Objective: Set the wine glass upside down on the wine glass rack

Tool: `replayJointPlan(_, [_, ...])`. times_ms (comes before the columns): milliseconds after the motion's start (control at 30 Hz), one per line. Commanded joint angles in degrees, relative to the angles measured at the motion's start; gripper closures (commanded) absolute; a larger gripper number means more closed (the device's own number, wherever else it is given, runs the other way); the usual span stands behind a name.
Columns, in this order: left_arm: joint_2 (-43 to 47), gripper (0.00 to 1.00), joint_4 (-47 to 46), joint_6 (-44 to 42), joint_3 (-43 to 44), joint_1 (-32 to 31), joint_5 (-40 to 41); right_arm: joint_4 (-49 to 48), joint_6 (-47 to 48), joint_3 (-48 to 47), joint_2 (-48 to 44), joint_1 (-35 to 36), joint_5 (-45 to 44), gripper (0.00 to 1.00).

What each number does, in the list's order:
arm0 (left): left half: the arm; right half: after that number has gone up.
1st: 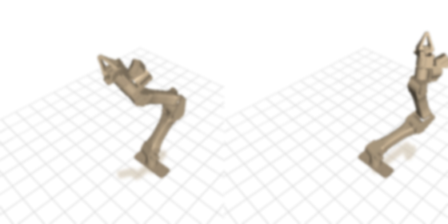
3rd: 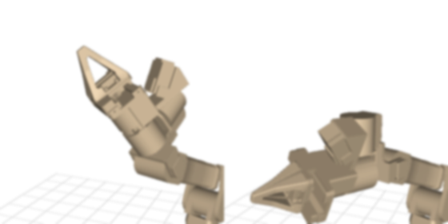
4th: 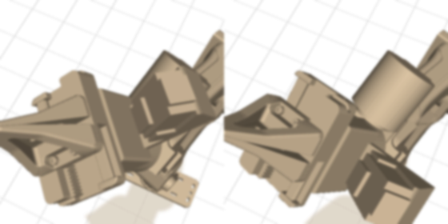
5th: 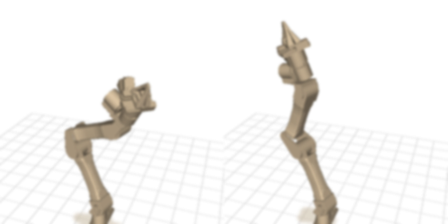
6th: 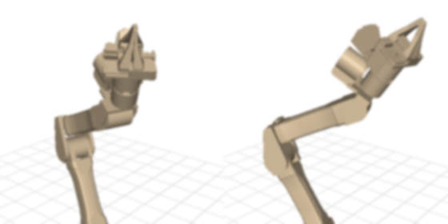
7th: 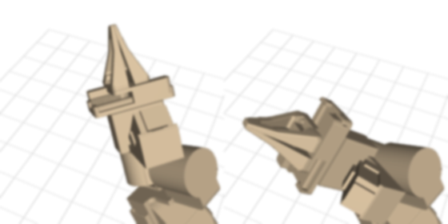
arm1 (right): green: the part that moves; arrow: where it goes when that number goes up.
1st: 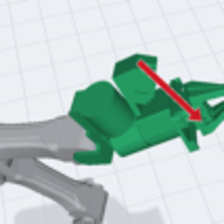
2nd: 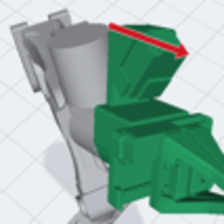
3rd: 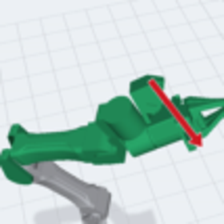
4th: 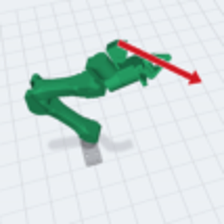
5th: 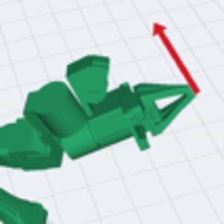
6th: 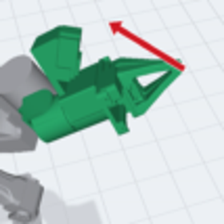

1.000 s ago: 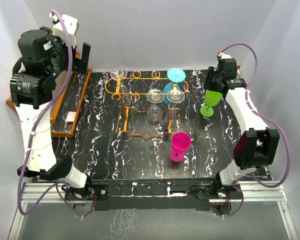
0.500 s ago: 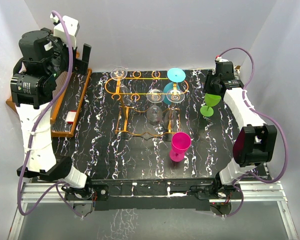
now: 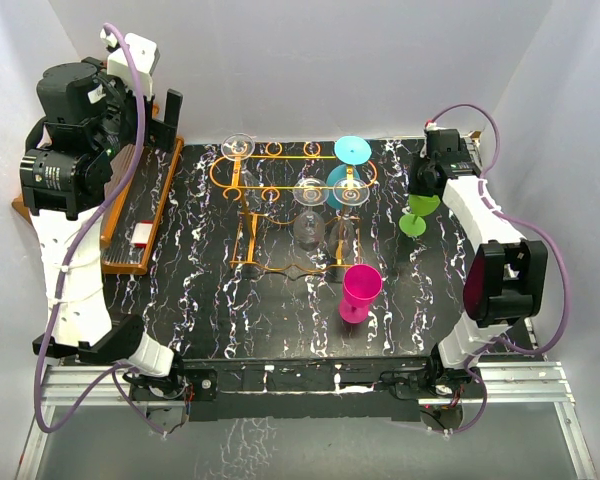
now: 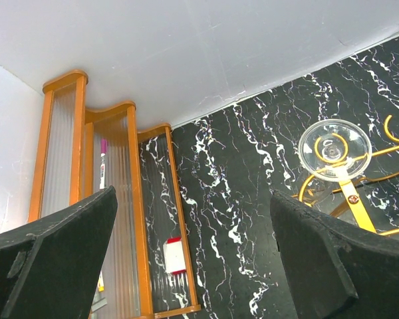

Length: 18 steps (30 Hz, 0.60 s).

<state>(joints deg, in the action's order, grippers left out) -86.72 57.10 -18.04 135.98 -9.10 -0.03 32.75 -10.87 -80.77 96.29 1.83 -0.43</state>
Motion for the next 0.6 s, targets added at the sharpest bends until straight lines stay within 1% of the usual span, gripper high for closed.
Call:
replayJointPlan(0, [1.99, 0.03, -0.06, -0.02, -0.26, 0.23, -0.67, -2.01, 0.15, -1.12, -1.35, -0.07, -0.67, 0.92])
replayJointPlan(67, [2.0, 0.03, -0.06, -0.14, -0.28, 0.23, -0.67, -1.7, 0.14, -1.84, -3.18, 0.02, -1.41, 0.92])
replayJointPlan(200, [1.75, 0.03, -0.48, -0.66, 0.03, 0.23, -1.29, -1.93, 0.02, -4.7, -10.91, 1.14, -4.0, 0.92])
replayJointPlan(267, [1.5, 0.03, -1.4, -0.5, 0.47, 0.23, -3.0, -4.06, -0.18, -5.77, -16.39, 1.24, -4.87, 0.92])
replayJointPlan(333, [1.31, 0.03, -3.27, -0.21, 0.97, 0.23, -5.07, -9.0, 0.01, -5.49, -20.92, 1.24, -5.44, 0.92])
replayJointPlan(433, [2.11, 0.03, -8.26, 2.26, 0.25, 0.23, -10.66, -15.26, 1.77, -5.94, -25.42, 1.17, -3.9, 0.92])
replayJointPlan(500, [3.44, 0.03, -12.79, 5.42, -1.92, 0.23, -15.99, -19.77, 3.12, -5.93, -27.33, 1.18, -0.71, 0.92])
replayJointPlan(567, [4.52, 0.03, -17.64, 9.32, -4.77, 0.23, -23.13, -23.45, 2.03, -6.65, -28.53, 1.22, 1.91, 0.92])
